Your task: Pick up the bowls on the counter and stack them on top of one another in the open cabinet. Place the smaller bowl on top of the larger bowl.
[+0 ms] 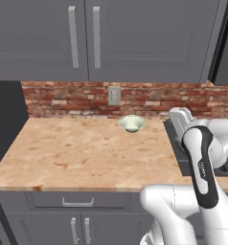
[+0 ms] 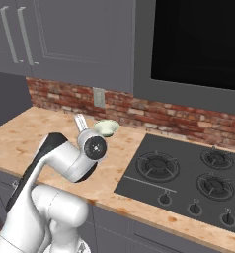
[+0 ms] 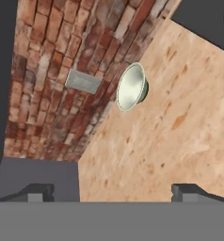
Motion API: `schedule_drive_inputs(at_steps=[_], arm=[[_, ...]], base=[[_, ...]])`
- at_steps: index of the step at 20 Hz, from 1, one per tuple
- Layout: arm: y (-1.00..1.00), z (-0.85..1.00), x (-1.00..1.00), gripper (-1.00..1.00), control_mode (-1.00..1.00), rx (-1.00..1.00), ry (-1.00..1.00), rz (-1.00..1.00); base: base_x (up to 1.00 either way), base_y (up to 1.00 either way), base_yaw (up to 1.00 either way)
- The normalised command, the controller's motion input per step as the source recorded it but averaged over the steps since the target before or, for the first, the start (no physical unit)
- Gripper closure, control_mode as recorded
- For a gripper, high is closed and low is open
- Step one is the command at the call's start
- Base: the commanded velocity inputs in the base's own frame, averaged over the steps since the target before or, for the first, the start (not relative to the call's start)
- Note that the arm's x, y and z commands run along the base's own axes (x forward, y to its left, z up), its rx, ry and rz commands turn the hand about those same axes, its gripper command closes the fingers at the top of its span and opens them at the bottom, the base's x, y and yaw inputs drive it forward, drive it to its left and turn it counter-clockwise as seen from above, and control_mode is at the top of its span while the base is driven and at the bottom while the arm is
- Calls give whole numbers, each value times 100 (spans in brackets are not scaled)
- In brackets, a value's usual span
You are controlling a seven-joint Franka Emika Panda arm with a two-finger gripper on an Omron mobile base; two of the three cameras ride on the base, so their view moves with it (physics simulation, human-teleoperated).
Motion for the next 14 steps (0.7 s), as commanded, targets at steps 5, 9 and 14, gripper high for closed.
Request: schedule_drive_inputs(at_steps=[5, 9, 14], arm=[[0, -26, 41, -100, -100, 9, 2, 0], [0, -29, 36, -100, -100, 7, 0, 0], [0, -17, 38, -100, -100, 3, 0, 0]], base=[[0, 0, 0], [0, 0, 0], [0, 0, 0]])
